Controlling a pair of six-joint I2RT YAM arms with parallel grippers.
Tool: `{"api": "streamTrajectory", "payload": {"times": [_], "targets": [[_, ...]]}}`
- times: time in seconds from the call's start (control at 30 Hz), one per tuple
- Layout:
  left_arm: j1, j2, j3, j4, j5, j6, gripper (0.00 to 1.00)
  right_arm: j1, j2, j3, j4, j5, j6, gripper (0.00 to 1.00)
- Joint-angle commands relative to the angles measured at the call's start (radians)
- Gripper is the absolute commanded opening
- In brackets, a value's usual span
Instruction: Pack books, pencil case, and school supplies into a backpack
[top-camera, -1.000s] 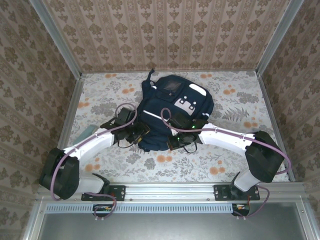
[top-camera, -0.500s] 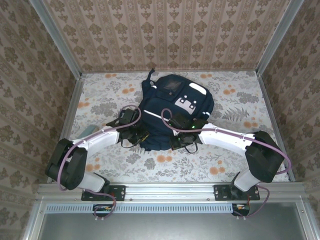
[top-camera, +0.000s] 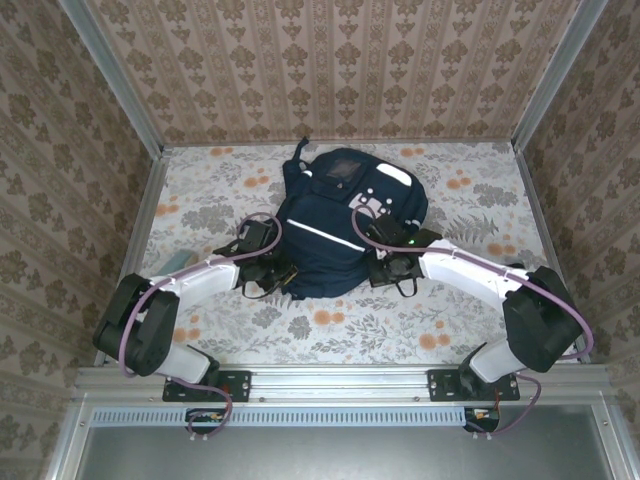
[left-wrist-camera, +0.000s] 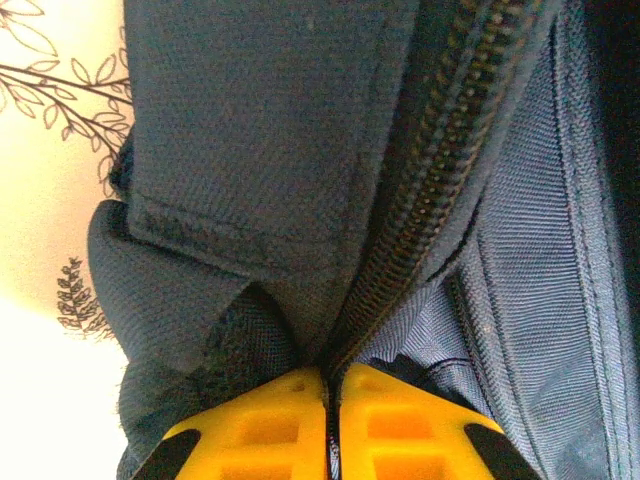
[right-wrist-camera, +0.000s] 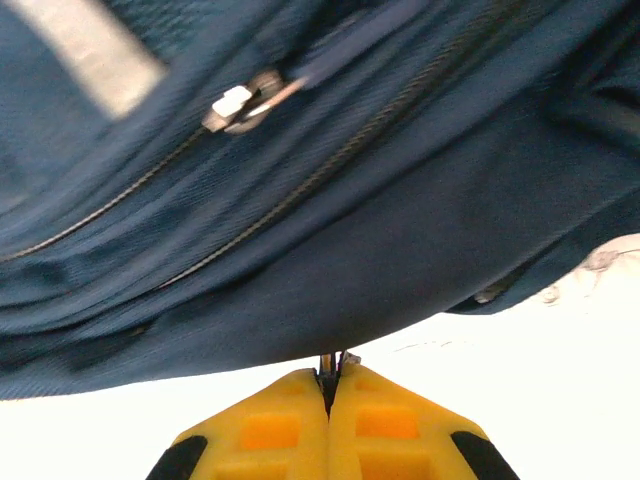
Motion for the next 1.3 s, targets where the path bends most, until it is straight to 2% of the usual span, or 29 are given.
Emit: {"api": "streamTrajectory", "payload": {"times": [0.0, 0.23, 0.37, 0.5, 0.57, 0.6, 0.67, 0.73, 0.8, 0.87, 1.03, 1.2, 1.27], "targets": [[0.038, 0.031, -0.06, -0.147, -0.116, 0.04, 0.09, -0.089, 0.008, 0.008, -0.011, 0.157, -0.053, 0.0], [0.051, 0.033, -0.098, -0.145, -0.116, 0.035, 0.09, -0.218, 0.047, 0.049, 0.017, 0.195, -0.08, 0.0], [0.051, 0.036, -0.103, -0.13, -0.105, 0.037, 0.09, -0.257, 0.061, 0.067, 0.036, 0.206, -0.058, 0.0], [0.05, 0.022, -0.102, -0.076, -0.047, 0.04, 0.1, -0.268, 0.074, 0.088, 0.038, 0.205, -0.052, 0.0], [0.05, 0.005, -0.084, -0.053, 0.003, 0.053, 0.13, -0.269, 0.063, 0.099, 0.017, 0.186, -0.06, 0.0], [0.047, -0.008, -0.061, -0.062, 0.022, 0.07, 0.17, -0.269, 0.05, 0.102, 0.005, 0.156, -0.071, 0.03], [0.038, -0.041, -0.01, -0.112, 0.029, 0.108, 0.26, -0.27, 0.01, 0.091, -0.01, 0.083, -0.089, 0.2], [0.029, -0.078, 0.056, -0.193, 0.02, 0.164, 0.4, -0.27, -0.052, 0.063, -0.023, 0.025, -0.088, 0.4], [0.019, -0.106, 0.122, -0.271, 0.003, 0.229, 0.51, -0.273, -0.124, 0.036, -0.029, -0.007, -0.072, 0.55], [0.003, -0.116, 0.191, -0.35, -0.023, 0.3, 0.57, -0.277, -0.19, 0.007, -0.026, -0.021, -0.047, 0.66], [-0.097, -0.06, 0.374, -0.464, -0.135, 0.54, 0.65, -0.3, -0.277, -0.03, -0.024, -0.018, -0.001, 0.8], [-0.209, 0.073, 0.54, -0.495, -0.219, 0.79, 0.7, -0.344, -0.317, -0.063, -0.018, -0.011, 0.028, 0.87], [-0.254, 0.13, 0.608, -0.505, -0.25, 0.896, 0.76, -0.37, -0.329, -0.079, -0.015, -0.02, 0.041, 0.9]]}}
